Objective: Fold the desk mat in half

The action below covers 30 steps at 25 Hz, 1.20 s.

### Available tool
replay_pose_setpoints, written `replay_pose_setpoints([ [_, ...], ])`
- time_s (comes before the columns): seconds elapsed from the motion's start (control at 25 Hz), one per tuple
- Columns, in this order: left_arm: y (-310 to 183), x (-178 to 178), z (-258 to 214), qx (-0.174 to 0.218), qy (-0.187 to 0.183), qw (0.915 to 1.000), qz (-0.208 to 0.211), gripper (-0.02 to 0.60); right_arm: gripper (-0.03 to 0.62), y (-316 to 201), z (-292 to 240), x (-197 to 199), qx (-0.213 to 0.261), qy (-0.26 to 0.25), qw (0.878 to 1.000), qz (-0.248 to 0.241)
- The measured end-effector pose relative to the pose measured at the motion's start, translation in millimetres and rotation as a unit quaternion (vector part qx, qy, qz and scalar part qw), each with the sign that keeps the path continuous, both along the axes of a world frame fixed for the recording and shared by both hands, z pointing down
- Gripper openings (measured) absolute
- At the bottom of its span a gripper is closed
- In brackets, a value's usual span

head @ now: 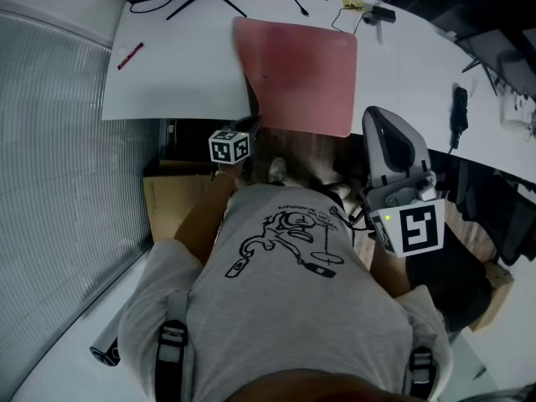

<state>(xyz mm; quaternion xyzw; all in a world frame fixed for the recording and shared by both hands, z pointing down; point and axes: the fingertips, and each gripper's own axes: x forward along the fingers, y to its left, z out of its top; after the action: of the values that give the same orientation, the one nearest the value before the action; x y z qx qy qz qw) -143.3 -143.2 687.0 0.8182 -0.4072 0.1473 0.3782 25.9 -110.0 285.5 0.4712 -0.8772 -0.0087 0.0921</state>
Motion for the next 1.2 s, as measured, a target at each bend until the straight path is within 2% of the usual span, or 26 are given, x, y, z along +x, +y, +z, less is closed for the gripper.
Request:
replay_pose_setpoints([
  [1.2, 5.6, 54.2, -12.2, 0.011, -0.009, 0.9993, 0.034, 0.031, 0.006, 5.3, -4.5, 42.7, 0.003, -0.009, 1.000, 0.008],
])
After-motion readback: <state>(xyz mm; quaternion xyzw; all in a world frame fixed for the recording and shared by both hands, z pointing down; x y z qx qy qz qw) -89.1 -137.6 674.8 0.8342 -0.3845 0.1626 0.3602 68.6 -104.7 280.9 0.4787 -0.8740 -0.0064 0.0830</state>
